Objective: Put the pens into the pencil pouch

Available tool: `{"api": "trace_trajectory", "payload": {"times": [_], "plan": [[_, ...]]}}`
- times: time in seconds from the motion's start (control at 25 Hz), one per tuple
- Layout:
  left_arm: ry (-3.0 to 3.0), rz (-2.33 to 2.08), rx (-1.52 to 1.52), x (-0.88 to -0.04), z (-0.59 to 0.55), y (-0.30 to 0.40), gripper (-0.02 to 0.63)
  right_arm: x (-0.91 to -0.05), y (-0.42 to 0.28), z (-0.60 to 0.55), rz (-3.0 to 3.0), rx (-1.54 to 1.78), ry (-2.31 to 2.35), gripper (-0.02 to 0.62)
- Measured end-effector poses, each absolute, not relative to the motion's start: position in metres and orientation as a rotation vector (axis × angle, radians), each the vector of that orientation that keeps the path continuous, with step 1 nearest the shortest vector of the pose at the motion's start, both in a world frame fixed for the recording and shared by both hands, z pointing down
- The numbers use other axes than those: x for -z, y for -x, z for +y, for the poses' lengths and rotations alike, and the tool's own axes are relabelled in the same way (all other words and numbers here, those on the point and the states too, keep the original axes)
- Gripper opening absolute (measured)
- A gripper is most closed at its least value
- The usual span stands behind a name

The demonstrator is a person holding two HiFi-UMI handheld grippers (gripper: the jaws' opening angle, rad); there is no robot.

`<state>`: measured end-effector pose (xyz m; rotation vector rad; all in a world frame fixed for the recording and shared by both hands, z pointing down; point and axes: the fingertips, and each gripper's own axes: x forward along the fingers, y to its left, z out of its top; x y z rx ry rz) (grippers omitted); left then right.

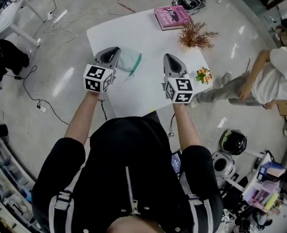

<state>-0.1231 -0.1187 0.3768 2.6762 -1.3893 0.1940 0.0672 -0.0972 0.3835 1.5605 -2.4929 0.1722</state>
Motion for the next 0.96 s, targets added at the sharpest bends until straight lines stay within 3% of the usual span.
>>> {"api": "trace_trajectory", "payload": {"times": [0.96], "plan": [[-2.656,-1.331,-0.211,-0.392,-0.1,0.113,0.035,-0.387,-0.077,-0.081,-2.49,-0.171,-1.597,0.008]]}}
